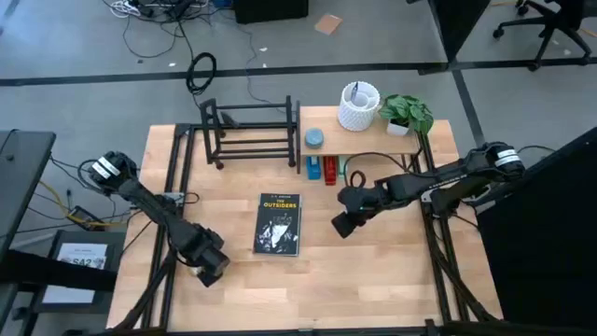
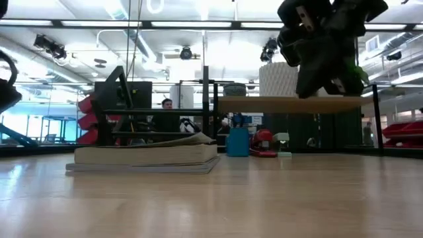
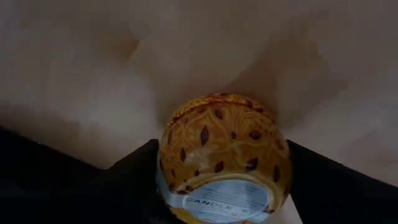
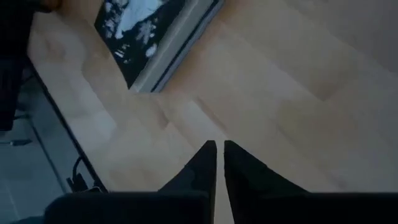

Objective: Stock shelves
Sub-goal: Put the yellow scented candle under the shelf

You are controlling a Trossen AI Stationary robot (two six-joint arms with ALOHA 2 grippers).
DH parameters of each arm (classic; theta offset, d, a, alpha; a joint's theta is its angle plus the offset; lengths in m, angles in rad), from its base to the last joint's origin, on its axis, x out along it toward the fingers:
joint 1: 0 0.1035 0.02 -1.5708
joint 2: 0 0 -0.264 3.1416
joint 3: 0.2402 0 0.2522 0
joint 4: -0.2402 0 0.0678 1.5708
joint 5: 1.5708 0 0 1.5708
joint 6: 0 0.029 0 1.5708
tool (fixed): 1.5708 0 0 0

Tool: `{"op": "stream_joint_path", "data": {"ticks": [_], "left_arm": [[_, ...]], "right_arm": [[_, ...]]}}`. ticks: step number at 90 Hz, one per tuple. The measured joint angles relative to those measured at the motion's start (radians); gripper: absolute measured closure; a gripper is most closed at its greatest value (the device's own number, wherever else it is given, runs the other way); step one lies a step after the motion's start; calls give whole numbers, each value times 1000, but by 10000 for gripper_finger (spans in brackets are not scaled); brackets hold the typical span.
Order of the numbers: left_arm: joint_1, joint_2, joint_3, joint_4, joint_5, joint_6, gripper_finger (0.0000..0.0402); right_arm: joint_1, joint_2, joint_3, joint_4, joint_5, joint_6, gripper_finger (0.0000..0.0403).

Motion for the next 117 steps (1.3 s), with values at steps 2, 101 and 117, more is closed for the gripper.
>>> {"op": "stream_joint_path", "data": {"ticks": [2,101,117], "left_arm": [[2,0,15,-9,-2,0,133],[526,-4,1223,478,-488,908,134],[544,8,1223,720,-382,932,134]], "right_arm": [[0,-3,0,6,0,0,400],[-44,-140,810,202,77,-979,393],[-38,-40,886,203,75,-1009,323]]}}
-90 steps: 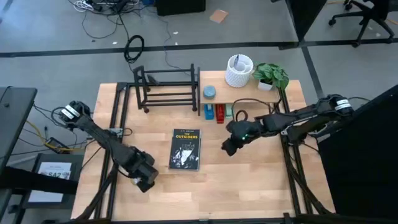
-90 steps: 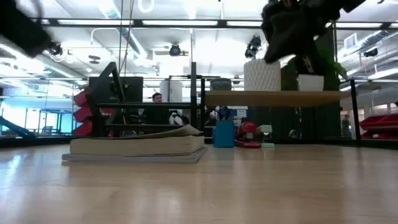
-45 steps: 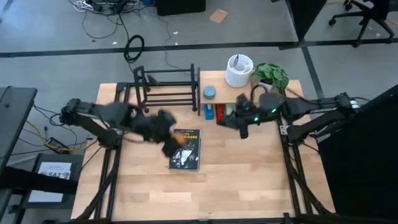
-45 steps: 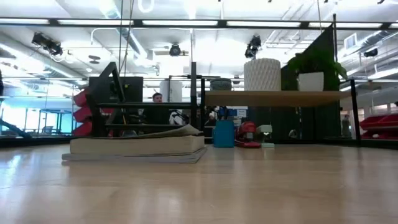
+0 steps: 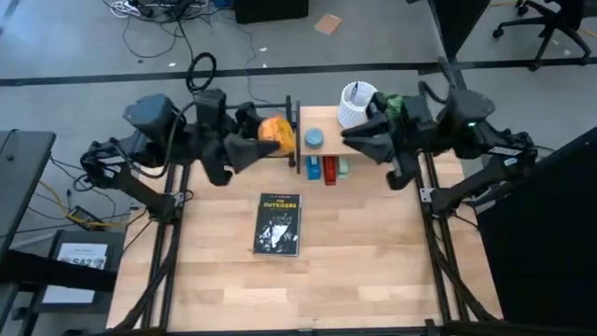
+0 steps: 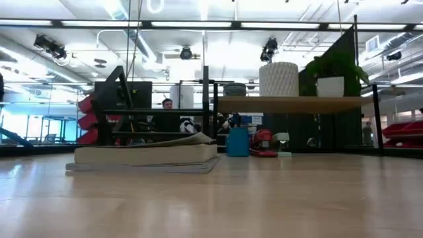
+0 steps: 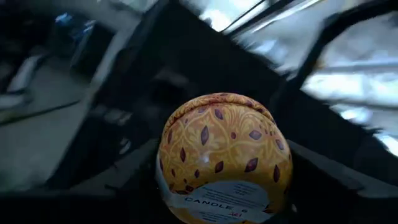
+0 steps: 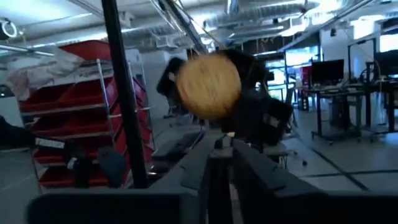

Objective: Stock shelves
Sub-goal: Put the yellow scented candle under the shelf

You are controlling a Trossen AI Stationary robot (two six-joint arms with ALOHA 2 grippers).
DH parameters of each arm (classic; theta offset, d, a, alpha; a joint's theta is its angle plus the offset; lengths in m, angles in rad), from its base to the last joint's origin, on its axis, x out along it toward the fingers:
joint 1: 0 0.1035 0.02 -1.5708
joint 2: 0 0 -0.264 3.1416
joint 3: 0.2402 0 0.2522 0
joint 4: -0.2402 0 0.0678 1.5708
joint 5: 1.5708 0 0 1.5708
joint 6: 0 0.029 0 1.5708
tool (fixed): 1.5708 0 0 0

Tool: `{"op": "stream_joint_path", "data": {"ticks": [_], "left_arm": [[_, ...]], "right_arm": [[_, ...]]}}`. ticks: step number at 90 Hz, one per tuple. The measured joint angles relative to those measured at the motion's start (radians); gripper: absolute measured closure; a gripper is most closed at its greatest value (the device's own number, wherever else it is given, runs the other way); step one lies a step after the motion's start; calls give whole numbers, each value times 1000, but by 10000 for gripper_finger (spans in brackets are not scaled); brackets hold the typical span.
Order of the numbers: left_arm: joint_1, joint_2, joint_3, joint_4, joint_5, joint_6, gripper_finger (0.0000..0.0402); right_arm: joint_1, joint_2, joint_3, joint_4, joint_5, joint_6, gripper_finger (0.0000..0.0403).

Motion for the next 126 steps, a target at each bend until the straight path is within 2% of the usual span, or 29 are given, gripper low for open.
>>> {"op": "stream_joint_path", "data": {"ticks": [10,21,26,39,49,68,90,101,116,126], "left_arm": [[0,16,0,103,8,0,134],[1,26,0,189,-4,0,134],[4,31,0,216,-26,0,134],[12,36,0,229,-107,14,134],[24,39,0,217,-126,2,134],[38,55,-1,169,-141,-33,134],[39,59,-1,88,-147,-57,134],[42,59,-1,89,-166,-57,134],[51,59,0,86,-154,-51,131],[51,58,0,63,-160,-54,97]], "right_arm": [[12,77,27,91,-22,-158,256],[48,154,108,199,15,-450,181],[67,191,159,212,87,-609,152],[105,293,286,207,393,-987,98],[106,358,371,222,479,-1205,84],[118,438,440,299,558,-1374,98],[121,438,444,316,591,-1394,126],[122,440,442,333,625,-1393,169],[132,441,442,316,652,-1377,265],[134,439,442,280,670,-1357,267]]}}
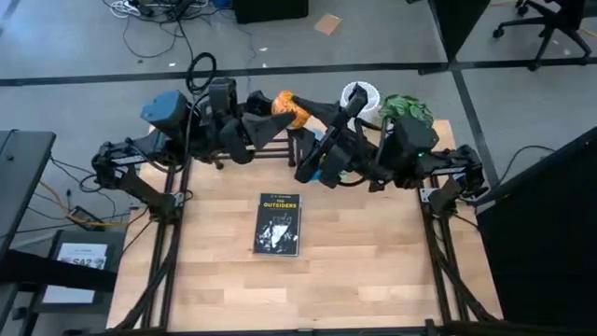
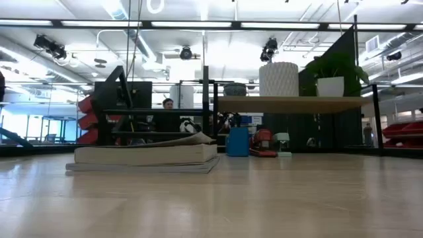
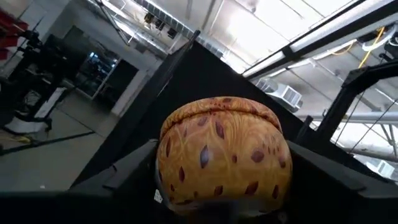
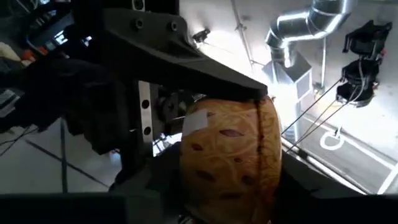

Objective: Stock shelves
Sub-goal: Put the yellow scented candle under the shelf

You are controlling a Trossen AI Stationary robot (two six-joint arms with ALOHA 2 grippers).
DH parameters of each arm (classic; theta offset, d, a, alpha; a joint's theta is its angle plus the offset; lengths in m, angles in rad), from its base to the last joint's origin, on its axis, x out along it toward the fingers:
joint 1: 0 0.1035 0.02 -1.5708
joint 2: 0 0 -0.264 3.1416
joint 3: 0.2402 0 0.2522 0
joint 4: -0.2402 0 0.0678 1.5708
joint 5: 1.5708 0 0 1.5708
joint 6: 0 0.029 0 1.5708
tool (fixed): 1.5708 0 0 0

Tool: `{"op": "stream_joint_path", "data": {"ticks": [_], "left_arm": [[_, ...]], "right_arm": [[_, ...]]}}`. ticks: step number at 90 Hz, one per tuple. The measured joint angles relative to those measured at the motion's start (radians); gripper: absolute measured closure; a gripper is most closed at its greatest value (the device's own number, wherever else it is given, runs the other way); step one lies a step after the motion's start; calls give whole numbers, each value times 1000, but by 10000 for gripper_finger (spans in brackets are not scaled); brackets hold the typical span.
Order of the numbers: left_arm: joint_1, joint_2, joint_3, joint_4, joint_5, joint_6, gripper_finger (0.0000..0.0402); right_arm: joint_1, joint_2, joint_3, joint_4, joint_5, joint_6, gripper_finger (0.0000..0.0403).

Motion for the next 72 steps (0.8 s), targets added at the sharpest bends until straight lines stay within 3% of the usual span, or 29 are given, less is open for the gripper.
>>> {"op": "stream_joint_path", "data": {"ticks": [17,28,49,62,72], "left_arm": [[3,-9,-1,-57,-5,71,34],[20,-49,-2,-103,-12,131,21],[49,-125,0,-253,-136,184,20],[60,-143,0,-310,-168,185,20],[60,-139,0,-327,-169,184,20]], "right_arm": [[27,-7,0,-20,132,5,267],[55,-38,1,-198,229,128,267],[65,-104,2,-895,284,815,267],[62,-110,-24,-1398,100,1318,267],[72,-102,-156,-1619,-12,1529,267]]}}
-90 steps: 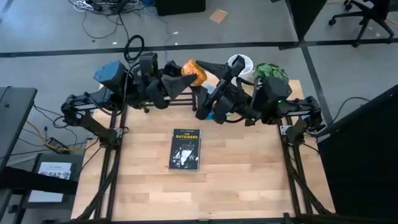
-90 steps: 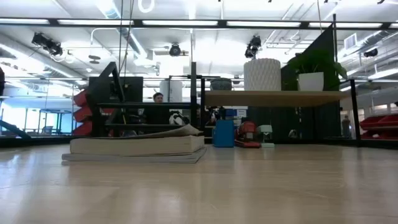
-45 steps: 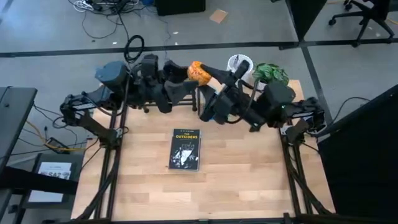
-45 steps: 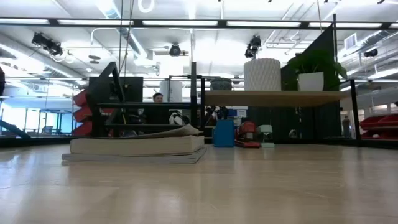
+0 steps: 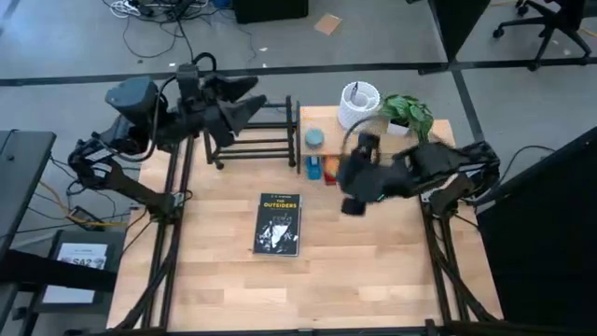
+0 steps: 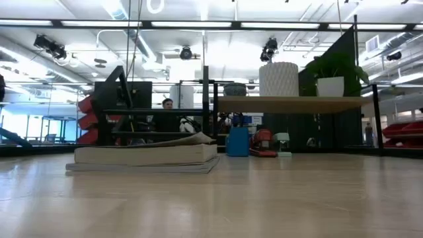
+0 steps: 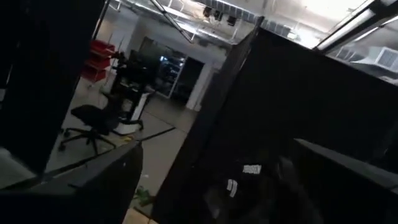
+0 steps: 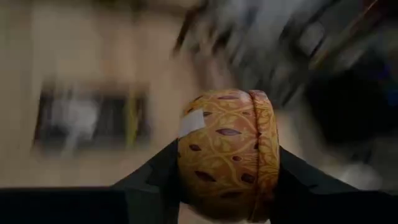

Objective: Stock shelves
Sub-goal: Put the yellow scented candle under the shelf

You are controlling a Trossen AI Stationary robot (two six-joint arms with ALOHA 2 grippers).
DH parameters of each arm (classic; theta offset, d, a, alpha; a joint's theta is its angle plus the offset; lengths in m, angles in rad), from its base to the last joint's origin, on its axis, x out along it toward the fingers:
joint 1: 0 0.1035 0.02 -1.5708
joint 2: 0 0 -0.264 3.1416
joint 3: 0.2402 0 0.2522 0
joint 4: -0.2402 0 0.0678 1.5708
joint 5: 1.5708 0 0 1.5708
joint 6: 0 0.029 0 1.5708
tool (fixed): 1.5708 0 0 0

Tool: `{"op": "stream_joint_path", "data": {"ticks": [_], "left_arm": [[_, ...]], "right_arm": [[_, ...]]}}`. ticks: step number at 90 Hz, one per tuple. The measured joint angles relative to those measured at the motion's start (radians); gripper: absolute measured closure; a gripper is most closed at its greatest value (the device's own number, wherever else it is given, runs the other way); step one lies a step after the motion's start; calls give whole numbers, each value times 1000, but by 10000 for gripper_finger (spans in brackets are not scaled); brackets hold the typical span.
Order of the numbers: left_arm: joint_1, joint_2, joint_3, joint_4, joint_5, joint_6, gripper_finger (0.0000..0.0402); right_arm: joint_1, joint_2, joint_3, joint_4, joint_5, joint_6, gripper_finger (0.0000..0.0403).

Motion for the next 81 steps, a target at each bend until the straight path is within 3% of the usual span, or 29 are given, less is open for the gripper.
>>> {"op": "stream_joint_path", "data": {"ticks": [9,25,35,46,59,81], "left_arm": [[0,12,0,-32,1,-3,20],[-1,20,-1,-50,3,-29,20],[-1,19,-1,-50,3,-30,20],[-1,19,-1,-52,3,-31,20],[-1,19,-1,-92,3,-38,20],[-1,20,-1,-144,3,-70,19]], "right_arm": [[27,-15,-203,-12,-12,80,267],[52,-31,-588,141,-16,170,267],[33,-31,-750,185,52,282,267],[-14,-30,-896,212,105,357,267],[-62,-30,-1042,389,49,320,267],[-116,-29,-1169,530,35,294,259]]}}
